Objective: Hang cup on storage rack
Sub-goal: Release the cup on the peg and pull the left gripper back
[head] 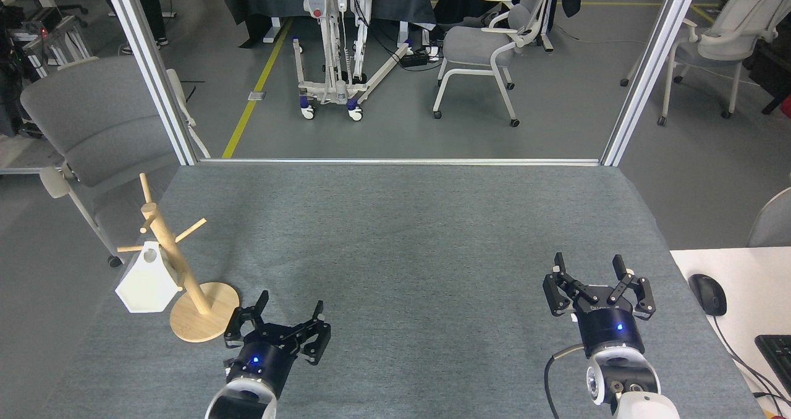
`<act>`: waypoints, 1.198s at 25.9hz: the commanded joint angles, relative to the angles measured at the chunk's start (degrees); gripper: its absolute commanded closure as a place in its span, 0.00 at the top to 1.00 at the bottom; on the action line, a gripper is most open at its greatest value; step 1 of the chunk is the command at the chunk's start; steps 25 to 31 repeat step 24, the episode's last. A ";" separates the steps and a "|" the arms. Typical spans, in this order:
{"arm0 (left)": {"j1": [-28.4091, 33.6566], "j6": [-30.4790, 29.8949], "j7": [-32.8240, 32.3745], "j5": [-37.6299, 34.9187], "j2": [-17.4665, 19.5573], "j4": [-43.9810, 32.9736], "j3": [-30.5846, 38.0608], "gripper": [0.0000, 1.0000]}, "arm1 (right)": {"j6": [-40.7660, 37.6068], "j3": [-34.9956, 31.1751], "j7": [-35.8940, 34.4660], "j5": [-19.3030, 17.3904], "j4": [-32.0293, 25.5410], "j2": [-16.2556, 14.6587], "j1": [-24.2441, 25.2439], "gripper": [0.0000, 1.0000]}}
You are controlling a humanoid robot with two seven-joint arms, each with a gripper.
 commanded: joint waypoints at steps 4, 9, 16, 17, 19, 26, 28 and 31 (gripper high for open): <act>-5.57 8.80 1.96 2.20 -0.99 0.75 -11.74 0.99 | 0.13 0.08 0.37 0.17 0.11 0.08 0.59 0.99; -6.19 12.23 1.70 2.55 -0.99 0.92 -13.32 0.99 | 0.30 0.08 0.29 0.17 0.02 0.08 1.91 0.99; -7.07 12.32 1.43 2.55 -0.99 1.80 -13.14 0.99 | 0.39 0.26 0.20 -0.01 -0.42 -0.10 1.74 0.99; -7.07 12.41 1.35 2.55 -0.90 1.71 -13.14 0.99 | 0.30 0.26 0.20 -0.10 -0.33 -0.10 1.74 0.99; -7.07 12.32 1.26 2.55 -0.99 1.71 -12.97 0.99 | 0.39 0.26 0.02 -0.18 -0.33 0.08 1.83 0.99; -6.98 12.23 1.26 2.55 -0.81 1.98 -12.70 0.99 | 0.39 0.08 -0.24 -0.18 -0.33 0.69 1.56 0.99; -6.98 12.23 1.26 2.55 -0.81 1.98 -12.70 0.99 | 0.39 0.08 -0.24 -0.18 -0.33 0.69 1.56 0.99; -6.98 12.23 1.26 2.55 -0.81 1.98 -12.70 0.99 | 0.39 0.08 -0.24 -0.18 -0.33 0.69 1.56 0.99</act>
